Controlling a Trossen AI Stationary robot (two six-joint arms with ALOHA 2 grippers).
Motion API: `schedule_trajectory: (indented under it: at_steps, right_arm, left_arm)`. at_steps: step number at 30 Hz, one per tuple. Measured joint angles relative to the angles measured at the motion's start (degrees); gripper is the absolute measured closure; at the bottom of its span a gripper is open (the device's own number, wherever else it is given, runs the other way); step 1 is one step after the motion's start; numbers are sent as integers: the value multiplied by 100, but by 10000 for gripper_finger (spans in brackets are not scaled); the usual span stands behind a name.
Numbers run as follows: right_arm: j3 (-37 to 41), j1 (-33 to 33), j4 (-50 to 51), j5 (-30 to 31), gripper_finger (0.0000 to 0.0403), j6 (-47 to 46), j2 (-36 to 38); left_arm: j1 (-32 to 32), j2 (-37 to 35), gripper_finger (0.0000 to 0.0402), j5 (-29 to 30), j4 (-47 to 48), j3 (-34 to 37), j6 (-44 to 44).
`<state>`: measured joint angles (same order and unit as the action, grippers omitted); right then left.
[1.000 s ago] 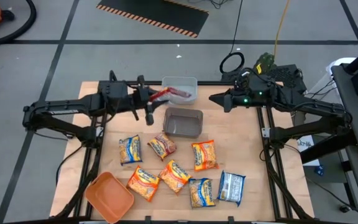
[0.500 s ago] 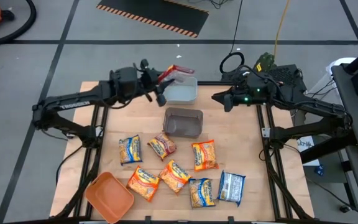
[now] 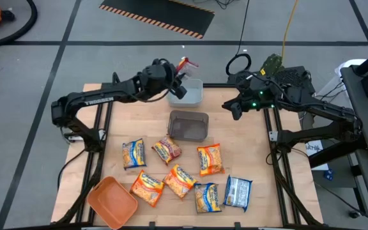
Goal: Sort Maruchan noodles
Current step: Put the right red noodle pack into the gray bin
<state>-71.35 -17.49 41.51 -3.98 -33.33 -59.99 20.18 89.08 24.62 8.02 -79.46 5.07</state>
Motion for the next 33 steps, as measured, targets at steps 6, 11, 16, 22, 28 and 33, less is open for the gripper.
schedule_trajectory:
  at_steps: [6,11,16,22,28,33]
  right_arm:
    - [0,-70,-2,-63,305,404,0]
    - [0,-142,27,-75,305,556,0]
    - [0,-202,26,-77,305,556,0]
    - [0,-206,71,-71,305,740,0]
    - [0,-344,-44,-43,305,794,-1]
    - [0,-511,-74,-32,305,694,-2]
  left_arm:
    - [209,506,270,220,800,-4,-981]
    - [291,1004,270,393,1009,-4,-1791]
    - [370,1348,270,418,1075,0,-2518]
    - [381,1609,270,692,1424,-2,-2414]
    - [381,1817,251,653,1734,0,-2906]
    - [387,1857,192,649,1678,-4,-2959]
